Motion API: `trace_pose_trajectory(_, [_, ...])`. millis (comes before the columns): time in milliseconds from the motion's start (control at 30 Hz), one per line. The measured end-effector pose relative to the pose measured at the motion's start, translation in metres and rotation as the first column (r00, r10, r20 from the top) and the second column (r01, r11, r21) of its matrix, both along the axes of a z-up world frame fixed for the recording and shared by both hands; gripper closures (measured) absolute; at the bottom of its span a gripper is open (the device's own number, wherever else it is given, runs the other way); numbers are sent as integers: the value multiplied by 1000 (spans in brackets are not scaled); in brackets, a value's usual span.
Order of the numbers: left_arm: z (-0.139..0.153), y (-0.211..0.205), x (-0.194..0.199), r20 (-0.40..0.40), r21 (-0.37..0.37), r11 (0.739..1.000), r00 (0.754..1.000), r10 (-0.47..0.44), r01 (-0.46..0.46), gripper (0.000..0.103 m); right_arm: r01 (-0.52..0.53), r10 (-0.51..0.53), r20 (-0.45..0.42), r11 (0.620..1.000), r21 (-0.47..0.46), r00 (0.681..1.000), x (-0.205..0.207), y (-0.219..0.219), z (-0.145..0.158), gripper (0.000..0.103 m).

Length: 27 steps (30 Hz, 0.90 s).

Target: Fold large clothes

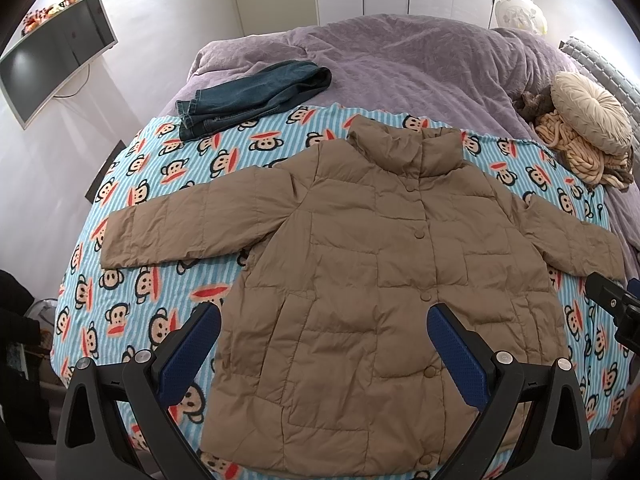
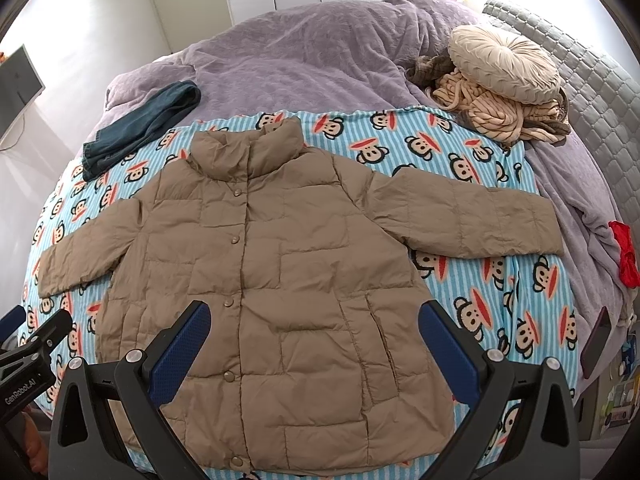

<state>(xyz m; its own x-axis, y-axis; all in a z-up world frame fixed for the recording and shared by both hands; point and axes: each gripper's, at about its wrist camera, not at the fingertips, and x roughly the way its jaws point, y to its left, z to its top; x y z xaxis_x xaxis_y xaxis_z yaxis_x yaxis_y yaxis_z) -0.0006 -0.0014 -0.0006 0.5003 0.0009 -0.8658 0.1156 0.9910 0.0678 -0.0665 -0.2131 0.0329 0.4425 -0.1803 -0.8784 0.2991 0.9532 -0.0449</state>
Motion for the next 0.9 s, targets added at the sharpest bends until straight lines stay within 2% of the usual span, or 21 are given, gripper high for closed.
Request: trace_pose_trajectory(900, [-3,6,-3,-1,-16,1000,1000,1,-1,0,1,-1,-1,1000,0,1000,2,1,-2,0])
